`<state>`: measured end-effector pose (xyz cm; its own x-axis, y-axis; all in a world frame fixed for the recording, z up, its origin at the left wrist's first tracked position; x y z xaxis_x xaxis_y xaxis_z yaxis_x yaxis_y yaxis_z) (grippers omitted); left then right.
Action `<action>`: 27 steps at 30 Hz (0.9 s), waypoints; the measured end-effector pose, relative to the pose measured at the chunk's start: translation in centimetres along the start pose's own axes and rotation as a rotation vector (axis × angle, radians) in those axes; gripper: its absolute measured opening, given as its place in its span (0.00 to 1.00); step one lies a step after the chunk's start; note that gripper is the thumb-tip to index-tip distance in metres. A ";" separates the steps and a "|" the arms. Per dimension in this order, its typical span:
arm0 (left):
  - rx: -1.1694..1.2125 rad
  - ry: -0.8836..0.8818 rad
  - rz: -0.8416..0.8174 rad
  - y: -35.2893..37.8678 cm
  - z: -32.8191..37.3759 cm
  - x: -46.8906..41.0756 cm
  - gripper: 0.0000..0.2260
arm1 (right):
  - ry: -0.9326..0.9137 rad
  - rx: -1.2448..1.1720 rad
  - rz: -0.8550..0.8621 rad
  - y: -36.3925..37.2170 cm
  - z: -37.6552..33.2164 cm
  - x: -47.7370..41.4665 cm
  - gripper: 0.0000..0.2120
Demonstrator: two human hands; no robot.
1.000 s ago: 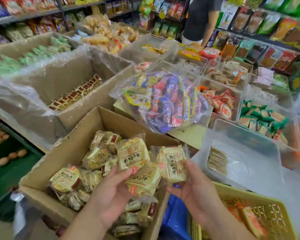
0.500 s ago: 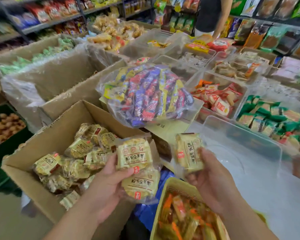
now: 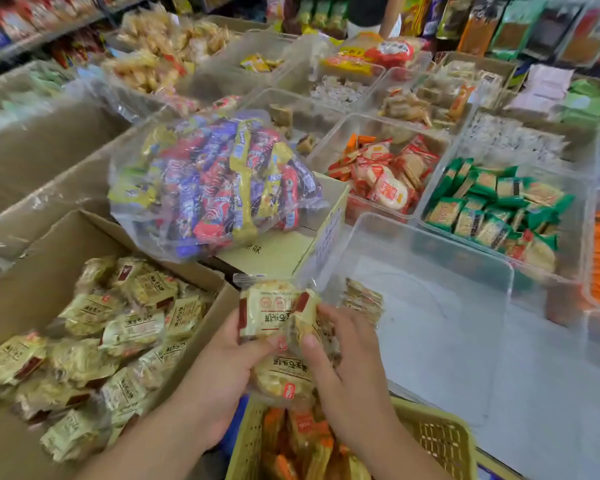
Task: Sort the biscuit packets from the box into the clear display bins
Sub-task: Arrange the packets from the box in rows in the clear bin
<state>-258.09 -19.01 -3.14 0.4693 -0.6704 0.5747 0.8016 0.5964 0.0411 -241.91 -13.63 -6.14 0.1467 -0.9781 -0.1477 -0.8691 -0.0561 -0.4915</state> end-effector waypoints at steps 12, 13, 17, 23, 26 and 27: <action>0.053 -0.126 -0.010 5.2 -2.3 -5.1 0.21 | 0.175 0.069 0.082 -5.0 7.9 -8.5 0.17; 0.074 -0.148 0.002 5.0 -2.7 -5.3 0.21 | 0.167 0.118 0.086 -5.4 8.9 -9.8 0.17; 0.088 -0.182 0.017 4.0 -3.6 -5.5 0.25 | 0.142 0.322 0.012 -5.0 12.3 -14.7 0.20; 0.122 -0.198 0.006 3.0 -3.8 -5.5 0.26 | 0.145 0.494 -0.233 0.0 15.4 -18.2 0.19; 0.139 -0.215 0.010 2.8 -4.0 -5.1 0.26 | 0.168 0.497 -0.356 2.1 16.3 -18.5 0.20; 0.145 -0.220 0.011 2.7 -4.0 -5.1 0.26 | 0.161 0.513 -0.390 2.6 16.5 -18.5 0.20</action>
<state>-256.85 -15.74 -9.19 0.3730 -0.5607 0.7392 0.7277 0.6711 0.1418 -239.07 7.65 -18.88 0.2978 -0.9253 0.2348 -0.4253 -0.3488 -0.8351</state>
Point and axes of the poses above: each hand's wrist, its own x-axis away from the middle knuckle, its own y-axis out of the palm, z = x × y, the point moved 2 cm from there along -x, towards the middle knuckle, and after that the axes turned 15 degrees about z, right-handed, at the moved point
